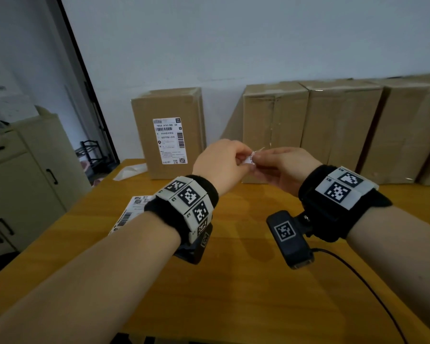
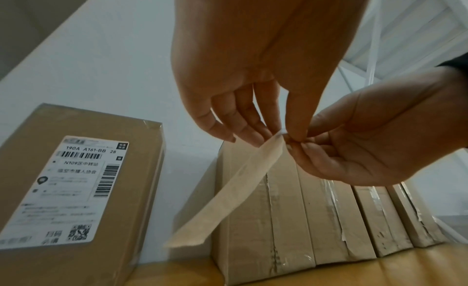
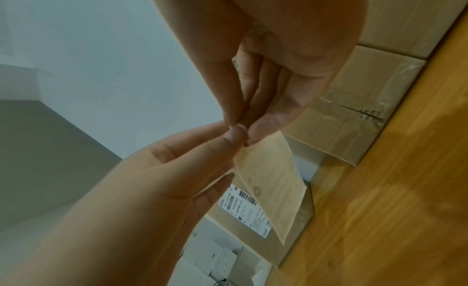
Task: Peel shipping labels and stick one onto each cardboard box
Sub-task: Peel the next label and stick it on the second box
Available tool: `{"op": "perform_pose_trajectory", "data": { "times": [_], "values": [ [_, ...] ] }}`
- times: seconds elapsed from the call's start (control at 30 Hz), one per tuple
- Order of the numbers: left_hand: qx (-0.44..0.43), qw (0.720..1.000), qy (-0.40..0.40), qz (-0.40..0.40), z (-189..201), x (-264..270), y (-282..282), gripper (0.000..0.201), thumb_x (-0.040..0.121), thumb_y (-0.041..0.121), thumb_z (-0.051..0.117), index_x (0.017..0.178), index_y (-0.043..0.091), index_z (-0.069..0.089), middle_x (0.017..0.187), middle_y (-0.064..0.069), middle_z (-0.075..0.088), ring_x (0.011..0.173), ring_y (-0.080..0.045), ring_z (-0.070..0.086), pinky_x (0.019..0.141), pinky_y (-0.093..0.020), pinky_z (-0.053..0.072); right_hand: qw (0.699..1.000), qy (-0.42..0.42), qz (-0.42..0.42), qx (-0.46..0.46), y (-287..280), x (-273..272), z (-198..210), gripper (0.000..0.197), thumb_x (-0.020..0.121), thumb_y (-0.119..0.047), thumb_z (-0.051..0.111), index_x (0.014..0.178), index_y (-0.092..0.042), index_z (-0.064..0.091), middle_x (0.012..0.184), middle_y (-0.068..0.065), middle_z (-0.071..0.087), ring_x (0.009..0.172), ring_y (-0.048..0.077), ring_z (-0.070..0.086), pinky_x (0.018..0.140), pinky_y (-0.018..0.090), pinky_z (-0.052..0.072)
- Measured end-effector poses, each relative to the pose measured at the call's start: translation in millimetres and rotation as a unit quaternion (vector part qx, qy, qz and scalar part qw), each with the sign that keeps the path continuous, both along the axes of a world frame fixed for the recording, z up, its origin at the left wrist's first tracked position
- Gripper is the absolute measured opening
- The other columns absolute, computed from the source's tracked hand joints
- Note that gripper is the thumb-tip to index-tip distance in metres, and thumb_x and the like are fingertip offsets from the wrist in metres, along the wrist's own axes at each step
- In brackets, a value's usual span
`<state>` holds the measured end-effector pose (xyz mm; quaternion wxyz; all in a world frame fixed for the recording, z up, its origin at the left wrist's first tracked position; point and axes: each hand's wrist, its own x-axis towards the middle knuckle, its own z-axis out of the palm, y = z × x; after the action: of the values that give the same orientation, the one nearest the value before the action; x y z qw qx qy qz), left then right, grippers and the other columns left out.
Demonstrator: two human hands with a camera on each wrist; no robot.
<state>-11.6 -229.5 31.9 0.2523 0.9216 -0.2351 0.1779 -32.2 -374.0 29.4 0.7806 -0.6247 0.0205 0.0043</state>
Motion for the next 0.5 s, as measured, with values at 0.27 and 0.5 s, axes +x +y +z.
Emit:
{"op": "perform_pose_trajectory", "data": {
  "times": [0.27, 0.5],
  "values": [
    [-0.064, 0.996, 0.055, -0.031, 3.2, -5.4, -1.7, 0.023, 0.082, 0.029, 0.069, 0.105, 0.024, 0.071, 0.095, 0.009, 0.072, 0.089, -0.003, 0.065, 0.086, -0.024, 0.052, 1.0, -0.006, -0.004, 0.022, -2.8, -2.6, 0.7, 0.007, 0.081, 0.008, 0.062, 0.082, 0.001, 0.061, 0.072, 0.013, 0.065, 0.054, 0.013, 0.065, 0.057, 0.02, 0.057],
    [-0.12, 0.99, 0.066, -0.017, 1.2, -3.0, -1.6, 0.021, 0.078, 0.034, 0.073, 0.096, 0.025, 0.067, 0.082, 0.012, 0.069, 0.084, -0.003, 0.066, 0.083, -0.028, 0.054, 1.0, -0.013, -0.007, 0.019, -3.9, -1.0, 0.1, 0.009, 0.083, 0.003, 0.064, 0.09, 0.001, 0.06, 0.074, 0.013, 0.064, 0.057, 0.013, 0.064, 0.056, 0.018, 0.056]
  ]
}}
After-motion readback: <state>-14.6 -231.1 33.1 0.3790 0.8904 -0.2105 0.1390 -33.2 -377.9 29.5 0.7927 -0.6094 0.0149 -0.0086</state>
